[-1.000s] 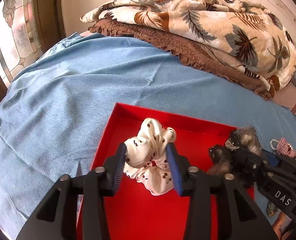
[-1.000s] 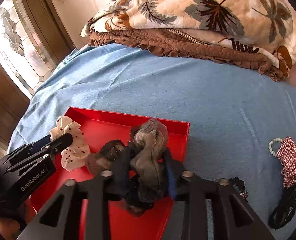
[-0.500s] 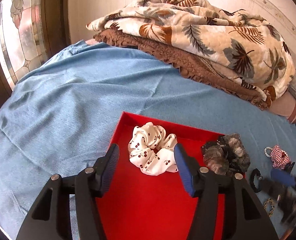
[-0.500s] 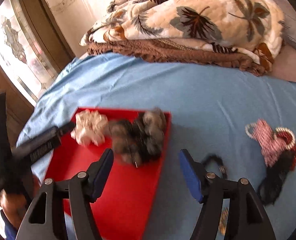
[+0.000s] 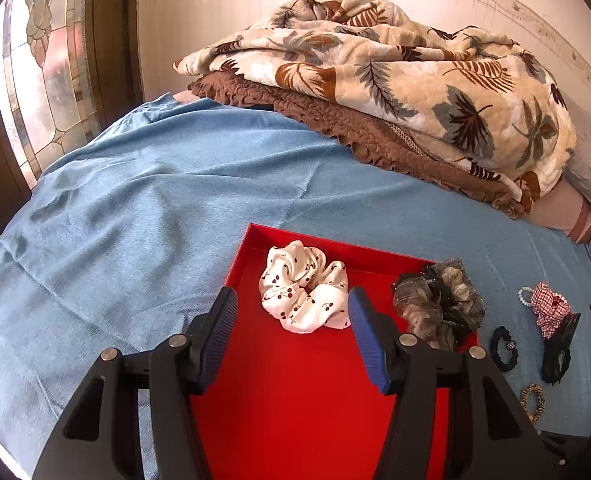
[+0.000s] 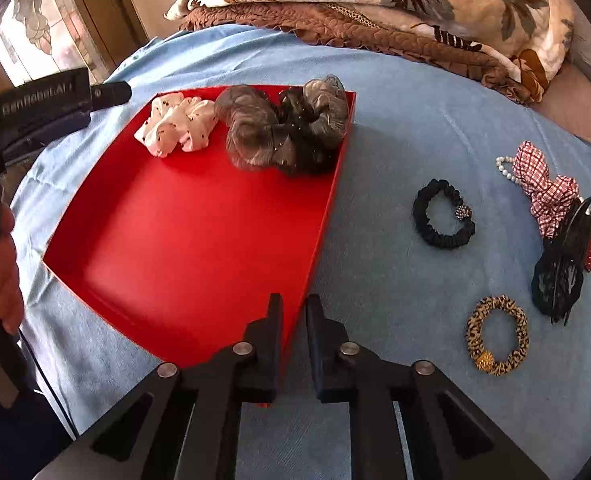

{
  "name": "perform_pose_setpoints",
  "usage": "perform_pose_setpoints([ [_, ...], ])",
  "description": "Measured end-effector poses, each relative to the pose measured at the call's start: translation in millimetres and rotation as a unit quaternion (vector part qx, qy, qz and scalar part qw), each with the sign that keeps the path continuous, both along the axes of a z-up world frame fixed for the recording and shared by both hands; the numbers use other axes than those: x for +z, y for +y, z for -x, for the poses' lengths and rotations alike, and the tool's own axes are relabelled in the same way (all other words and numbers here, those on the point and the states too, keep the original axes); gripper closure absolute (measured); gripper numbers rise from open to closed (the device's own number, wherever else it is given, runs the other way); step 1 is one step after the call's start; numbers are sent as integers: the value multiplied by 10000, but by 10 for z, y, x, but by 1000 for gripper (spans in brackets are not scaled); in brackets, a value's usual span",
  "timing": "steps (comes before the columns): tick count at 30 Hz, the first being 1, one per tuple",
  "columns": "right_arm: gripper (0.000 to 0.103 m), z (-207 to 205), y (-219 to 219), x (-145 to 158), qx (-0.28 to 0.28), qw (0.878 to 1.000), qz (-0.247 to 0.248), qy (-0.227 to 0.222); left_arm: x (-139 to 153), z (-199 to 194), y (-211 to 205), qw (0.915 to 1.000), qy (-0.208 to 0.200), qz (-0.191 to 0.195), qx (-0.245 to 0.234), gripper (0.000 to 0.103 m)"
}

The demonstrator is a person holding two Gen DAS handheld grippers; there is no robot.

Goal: Organize jewelry
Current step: 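Move both grippers back toward the remaining hair accessories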

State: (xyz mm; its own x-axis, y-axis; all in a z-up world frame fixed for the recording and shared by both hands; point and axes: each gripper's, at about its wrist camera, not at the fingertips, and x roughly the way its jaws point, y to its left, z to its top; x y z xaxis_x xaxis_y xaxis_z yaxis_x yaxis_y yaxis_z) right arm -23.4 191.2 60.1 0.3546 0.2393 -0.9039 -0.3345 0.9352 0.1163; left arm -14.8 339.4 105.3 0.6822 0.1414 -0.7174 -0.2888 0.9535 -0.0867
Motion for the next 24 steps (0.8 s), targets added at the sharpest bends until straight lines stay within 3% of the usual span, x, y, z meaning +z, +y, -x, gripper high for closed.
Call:
perform_pose_setpoints([
  [7, 89, 135, 5, 18, -8, 10000, -47, 64, 15, 66, 81, 9996, -6, 273, 23, 46],
  [10, 88, 194, -55, 70, -37, 9995, -286, 133, 25, 114, 62, 9994, -25, 335, 30, 46],
  [12, 81, 281, -195, 174, -104, 9990, -433, 58, 42, 176, -5, 9995, -46, 327, -27, 46],
  [14, 63, 403, -422, 285, -162, 9988, -454, -91, 59, 237, -92, 9993, -94, 342, -144, 45],
  [16, 54, 503, -680, 353, -266, 9985, -430, -205, 79, 308, -226, 9984, -141, 439, -338, 45],
  [21, 51, 609, -1580, 361, -862, 9956, -249, -276, 138, 435, -695, 9932, -121, 759, -878, 45],
  [24, 51, 561, -2046, 345, -1372, 9897, -304, -286, 126, 432, -1116, 9881, 6, 738, -1351, 45],
])
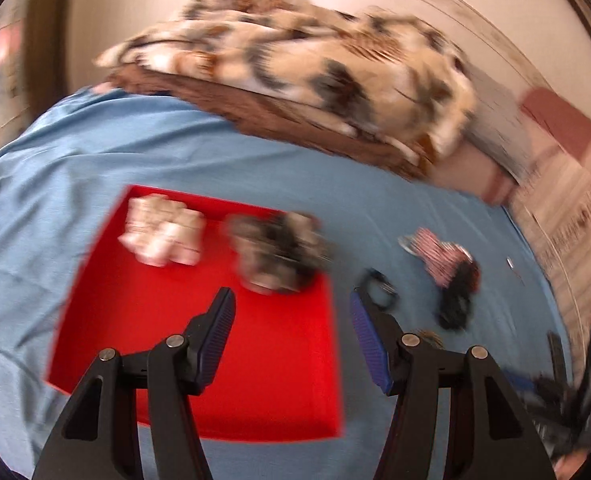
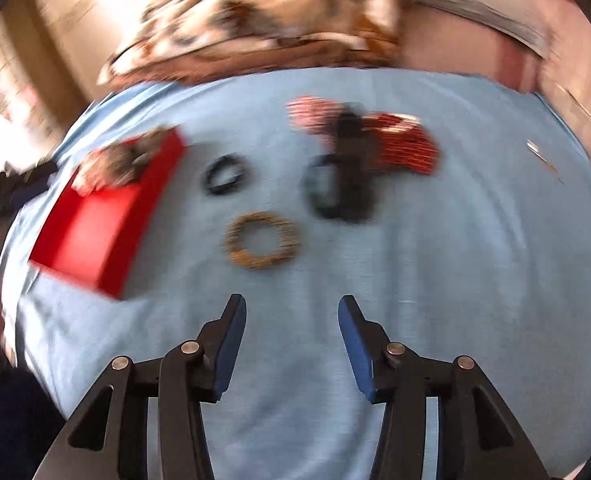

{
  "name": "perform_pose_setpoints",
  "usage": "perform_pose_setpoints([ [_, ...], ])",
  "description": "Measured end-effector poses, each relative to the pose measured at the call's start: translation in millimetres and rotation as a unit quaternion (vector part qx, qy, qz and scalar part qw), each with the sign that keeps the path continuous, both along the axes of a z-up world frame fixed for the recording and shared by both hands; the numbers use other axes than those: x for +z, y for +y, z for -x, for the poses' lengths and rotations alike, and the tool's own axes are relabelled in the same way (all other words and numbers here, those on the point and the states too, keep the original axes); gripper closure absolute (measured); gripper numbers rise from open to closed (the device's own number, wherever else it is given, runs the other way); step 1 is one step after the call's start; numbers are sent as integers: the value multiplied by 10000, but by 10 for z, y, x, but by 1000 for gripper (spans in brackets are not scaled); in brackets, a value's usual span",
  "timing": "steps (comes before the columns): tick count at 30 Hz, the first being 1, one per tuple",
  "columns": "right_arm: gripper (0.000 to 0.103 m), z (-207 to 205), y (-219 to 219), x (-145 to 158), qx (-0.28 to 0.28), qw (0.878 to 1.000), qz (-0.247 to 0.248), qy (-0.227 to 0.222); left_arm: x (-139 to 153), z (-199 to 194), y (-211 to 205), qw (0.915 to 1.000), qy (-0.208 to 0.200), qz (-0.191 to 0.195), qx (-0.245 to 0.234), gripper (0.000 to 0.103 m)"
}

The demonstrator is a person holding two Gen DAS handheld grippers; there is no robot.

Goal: Organize jewelry
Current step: 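Move both grippers back toward the remaining hair accessories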

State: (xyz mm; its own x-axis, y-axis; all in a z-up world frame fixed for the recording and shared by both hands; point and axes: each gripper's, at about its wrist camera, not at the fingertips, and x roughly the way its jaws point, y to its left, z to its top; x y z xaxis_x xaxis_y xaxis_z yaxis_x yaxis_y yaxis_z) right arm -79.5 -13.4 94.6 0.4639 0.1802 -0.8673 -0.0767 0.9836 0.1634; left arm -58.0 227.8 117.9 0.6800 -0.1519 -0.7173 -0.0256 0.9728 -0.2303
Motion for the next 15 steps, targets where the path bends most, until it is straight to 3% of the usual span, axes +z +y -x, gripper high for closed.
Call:
perform_pose_setpoints([
  [4, 50, -143, -303, 29, -308, 9991, -201, -194, -162, -102, -606, 9977, 354, -95, -563, 45],
  [7, 44, -256, -402, 39, -330, 9985, -261, -352, -327, -206, -998, 9941, 570, -188, -902, 45],
  [15, 44, -750, -380, -114, -261, 9981, -309, -468, -693, -462, -1444, 9891, 924, -352, -1088, 45],
])
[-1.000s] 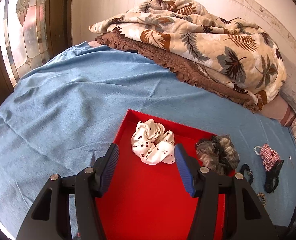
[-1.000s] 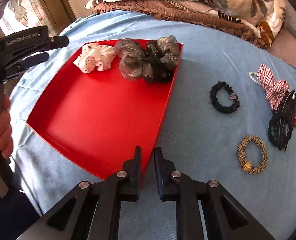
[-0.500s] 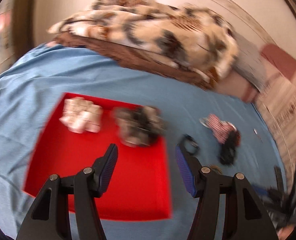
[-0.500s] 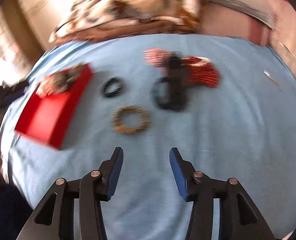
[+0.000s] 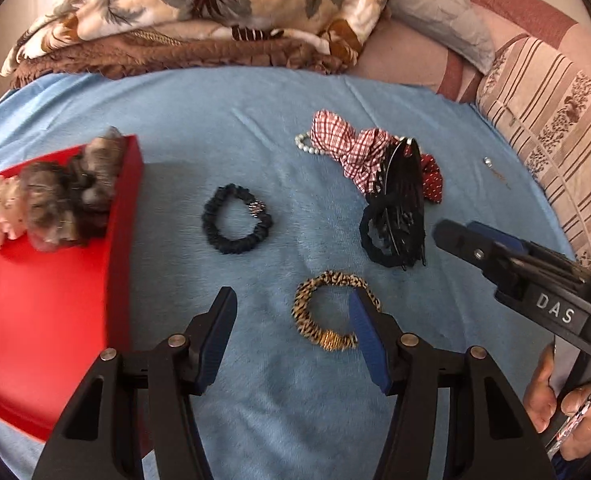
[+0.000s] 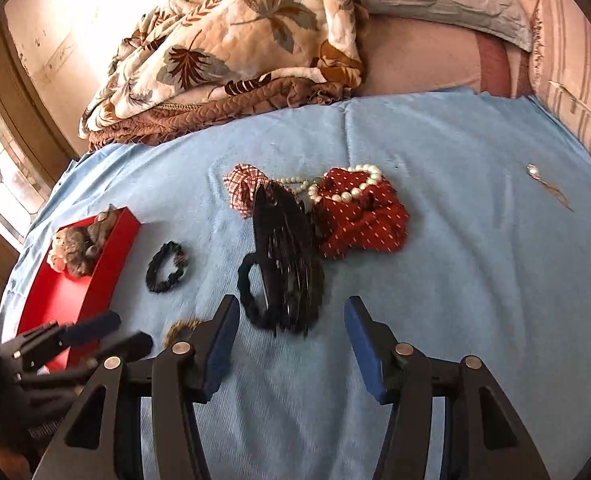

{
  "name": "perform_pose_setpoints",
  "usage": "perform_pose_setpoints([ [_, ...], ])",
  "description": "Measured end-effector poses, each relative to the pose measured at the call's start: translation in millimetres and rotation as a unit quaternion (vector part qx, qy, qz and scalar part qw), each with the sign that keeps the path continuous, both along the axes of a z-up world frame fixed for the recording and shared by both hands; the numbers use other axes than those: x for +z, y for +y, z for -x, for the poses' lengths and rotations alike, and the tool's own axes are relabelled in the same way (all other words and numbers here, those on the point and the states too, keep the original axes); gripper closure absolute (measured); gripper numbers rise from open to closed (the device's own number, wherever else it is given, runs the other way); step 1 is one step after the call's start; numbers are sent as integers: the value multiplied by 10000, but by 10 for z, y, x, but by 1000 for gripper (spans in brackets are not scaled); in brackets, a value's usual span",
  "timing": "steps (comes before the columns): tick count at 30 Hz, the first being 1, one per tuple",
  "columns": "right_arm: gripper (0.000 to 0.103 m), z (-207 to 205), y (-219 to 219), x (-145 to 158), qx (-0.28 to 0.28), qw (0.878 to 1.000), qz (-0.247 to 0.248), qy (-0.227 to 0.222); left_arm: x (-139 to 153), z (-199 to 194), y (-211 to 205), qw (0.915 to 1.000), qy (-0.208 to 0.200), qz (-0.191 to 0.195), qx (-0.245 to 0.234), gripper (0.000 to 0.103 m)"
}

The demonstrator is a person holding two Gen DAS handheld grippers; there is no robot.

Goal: Organize jewelry
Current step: 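Move both grippers back toward the remaining hair accessories, then carry leopard hair tie with left gripper to tray while right gripper carries black hair tie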

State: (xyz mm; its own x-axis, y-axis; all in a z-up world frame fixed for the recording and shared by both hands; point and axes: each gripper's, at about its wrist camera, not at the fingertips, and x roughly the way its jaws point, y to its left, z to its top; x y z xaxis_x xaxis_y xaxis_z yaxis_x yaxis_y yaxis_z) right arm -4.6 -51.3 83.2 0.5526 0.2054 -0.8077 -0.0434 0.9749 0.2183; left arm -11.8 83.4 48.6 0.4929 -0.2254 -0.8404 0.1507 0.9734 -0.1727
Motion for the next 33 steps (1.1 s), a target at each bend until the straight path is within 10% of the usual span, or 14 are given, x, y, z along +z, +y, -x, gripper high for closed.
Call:
perform_pose_setpoints([
  [11, 41, -382, -60, -175, -217, 9983, -536, 84, -261, -65, -240, 9993, 168, -219, -244, 57],
  [15, 40, -372, -83, -178, -307, 9972, -666, 111, -262, -35, -283, 9987, 100, -423, -280, 94],
  [21, 40, -115, -92, -7, -235, 9980, -503, -294, -227, 27, -218, 9993, 91, -235, -283, 97],
  [33, 85, -265, 249, -295, 526, 9973, 479, -184, -248, 95, -182, 9995, 150, -94, -249, 97],
])
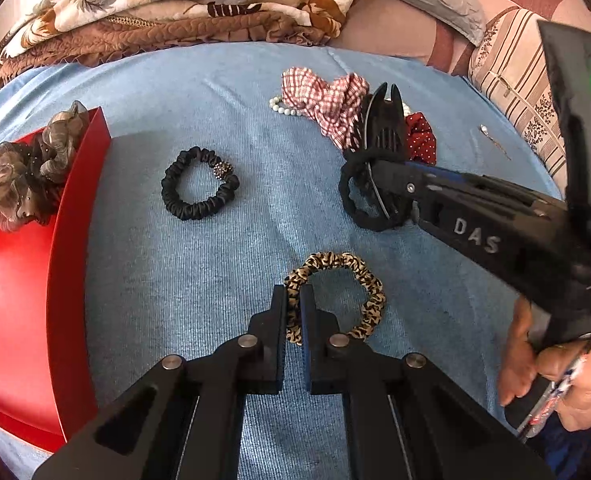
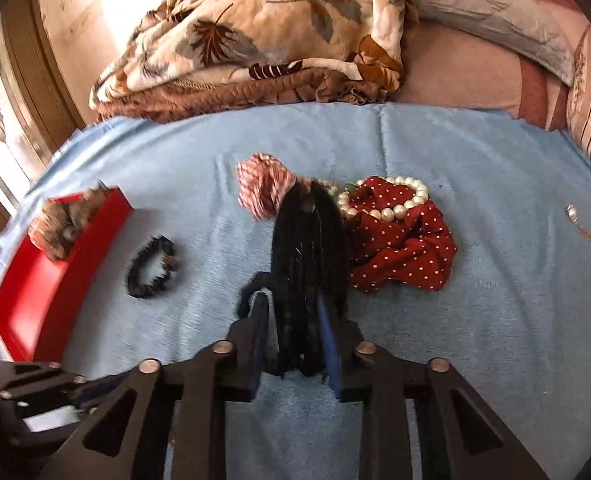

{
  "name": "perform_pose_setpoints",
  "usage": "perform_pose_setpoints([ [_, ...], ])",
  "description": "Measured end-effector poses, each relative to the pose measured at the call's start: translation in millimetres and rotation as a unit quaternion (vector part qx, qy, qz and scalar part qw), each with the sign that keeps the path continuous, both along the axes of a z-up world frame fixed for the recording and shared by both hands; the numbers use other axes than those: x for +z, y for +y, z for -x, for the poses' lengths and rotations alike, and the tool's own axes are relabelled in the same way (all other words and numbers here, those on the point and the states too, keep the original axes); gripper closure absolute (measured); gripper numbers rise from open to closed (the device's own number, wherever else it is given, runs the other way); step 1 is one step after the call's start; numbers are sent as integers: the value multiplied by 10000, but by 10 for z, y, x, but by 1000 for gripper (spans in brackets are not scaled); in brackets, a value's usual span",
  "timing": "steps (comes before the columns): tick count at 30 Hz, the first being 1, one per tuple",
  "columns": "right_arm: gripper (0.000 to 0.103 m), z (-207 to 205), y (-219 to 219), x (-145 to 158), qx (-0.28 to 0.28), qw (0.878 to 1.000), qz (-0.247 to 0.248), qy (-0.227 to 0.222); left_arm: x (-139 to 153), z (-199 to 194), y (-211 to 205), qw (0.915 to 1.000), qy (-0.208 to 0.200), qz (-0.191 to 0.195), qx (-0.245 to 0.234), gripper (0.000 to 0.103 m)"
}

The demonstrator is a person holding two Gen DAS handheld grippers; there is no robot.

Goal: Organize jewelry
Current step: 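Carry leopard hair tie with left gripper to tray while right gripper carries black hair tie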

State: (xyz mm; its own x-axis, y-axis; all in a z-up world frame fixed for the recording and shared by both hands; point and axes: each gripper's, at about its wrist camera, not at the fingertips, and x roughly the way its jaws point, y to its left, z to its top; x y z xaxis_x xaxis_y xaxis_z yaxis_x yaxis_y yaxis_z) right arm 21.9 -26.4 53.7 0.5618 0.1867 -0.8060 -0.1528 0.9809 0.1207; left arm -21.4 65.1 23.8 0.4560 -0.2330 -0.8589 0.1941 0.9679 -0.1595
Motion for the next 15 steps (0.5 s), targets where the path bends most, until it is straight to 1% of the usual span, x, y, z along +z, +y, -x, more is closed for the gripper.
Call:
perform_pose_setpoints([
  [1, 94, 2, -4, -10, 1, 10000, 18, 29, 16, 5, 14, 10000, -15, 23, 18, 97],
  [5, 94, 39, -25, 50, -52, 10000, -9, 29, 131, 50, 89, 9998, -116, 127, 60, 97],
  [9, 95, 154, -11, 248, -71, 9999, -116, -85, 349, 160, 250, 9990, -298, 319, 136, 97],
  [12, 94, 268, 57, 440, -13, 9997, -143, -177, 518, 253, 480, 9976, -404, 487, 272, 97],
  [15, 94, 371, 165, 585, 65, 9996, -161, -217, 614, 315, 739, 9959, -469, 593, 493, 97],
])
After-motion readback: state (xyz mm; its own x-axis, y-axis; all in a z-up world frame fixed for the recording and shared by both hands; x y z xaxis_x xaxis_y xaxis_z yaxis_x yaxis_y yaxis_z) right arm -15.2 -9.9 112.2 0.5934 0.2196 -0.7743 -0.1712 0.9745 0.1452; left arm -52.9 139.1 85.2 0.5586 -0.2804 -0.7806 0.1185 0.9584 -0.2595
